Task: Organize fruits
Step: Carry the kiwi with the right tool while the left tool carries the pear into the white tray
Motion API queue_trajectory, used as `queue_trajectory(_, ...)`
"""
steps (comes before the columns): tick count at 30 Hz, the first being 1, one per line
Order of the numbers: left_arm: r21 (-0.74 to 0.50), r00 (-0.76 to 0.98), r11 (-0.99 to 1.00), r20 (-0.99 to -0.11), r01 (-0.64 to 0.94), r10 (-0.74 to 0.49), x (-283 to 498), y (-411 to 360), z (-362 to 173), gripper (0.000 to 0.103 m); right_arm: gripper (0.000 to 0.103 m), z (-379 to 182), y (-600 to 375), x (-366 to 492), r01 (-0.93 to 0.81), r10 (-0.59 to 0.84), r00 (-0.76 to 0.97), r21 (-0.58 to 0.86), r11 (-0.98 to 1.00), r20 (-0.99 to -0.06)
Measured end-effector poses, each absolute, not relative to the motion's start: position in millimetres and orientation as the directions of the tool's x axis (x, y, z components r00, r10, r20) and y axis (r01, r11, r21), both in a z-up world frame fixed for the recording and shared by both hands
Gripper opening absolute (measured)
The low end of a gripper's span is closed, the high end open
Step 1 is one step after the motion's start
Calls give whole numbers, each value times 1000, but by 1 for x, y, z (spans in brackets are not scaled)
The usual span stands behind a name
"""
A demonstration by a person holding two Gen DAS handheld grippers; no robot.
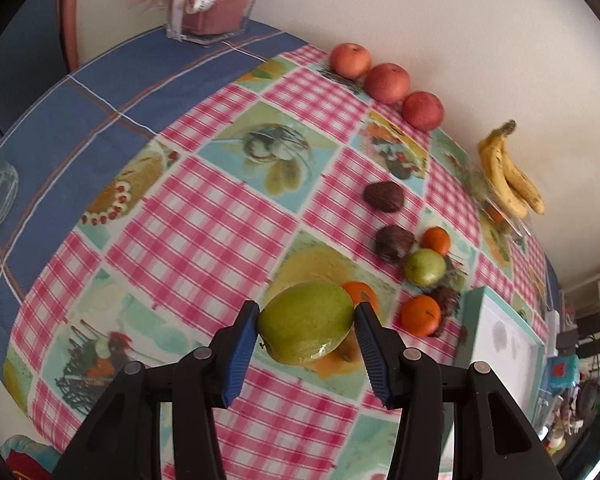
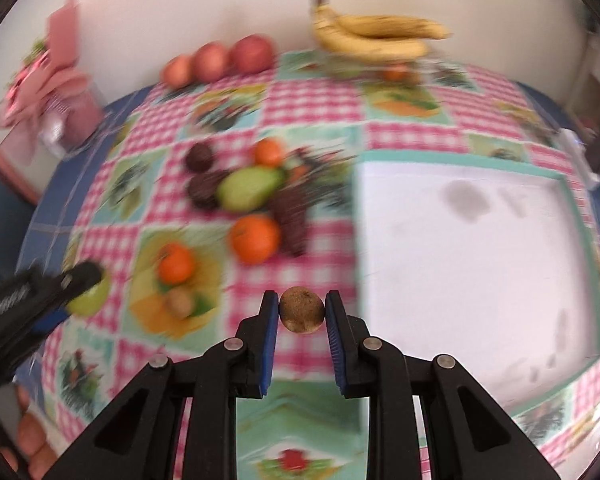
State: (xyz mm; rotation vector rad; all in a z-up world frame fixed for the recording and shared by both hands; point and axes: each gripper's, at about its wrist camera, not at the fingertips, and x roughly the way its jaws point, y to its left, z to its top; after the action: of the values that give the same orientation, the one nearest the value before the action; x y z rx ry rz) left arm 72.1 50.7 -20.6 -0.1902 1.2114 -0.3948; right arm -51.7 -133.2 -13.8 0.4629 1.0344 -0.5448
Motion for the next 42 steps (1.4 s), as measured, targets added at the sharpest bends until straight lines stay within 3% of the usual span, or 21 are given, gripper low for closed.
queue_trajectory(10, -370, 241, 867, -856, 332, -458, 49, 4, 12, 52, 25, -1, -210, -95, 816, -374, 282, 15, 578, -884)
queue_trajectory(19, -363, 191, 804, -848, 471, -494, 24, -68, 32, 52, 25, 6, -256, -123, 876, -414, 264, 37, 481, -871)
queue_trajectory(30, -317, 153, 732, -855, 603, -496, -2, -151, 14, 52, 25, -3, -297, -134, 920, -410, 223, 53, 388, -884)
queue_trajectory(42, -320, 106, 672, -853, 667, -511, -12, -185, -19, 52, 25, -20, -323, -141, 933, -396, 193, 43, 358, -898)
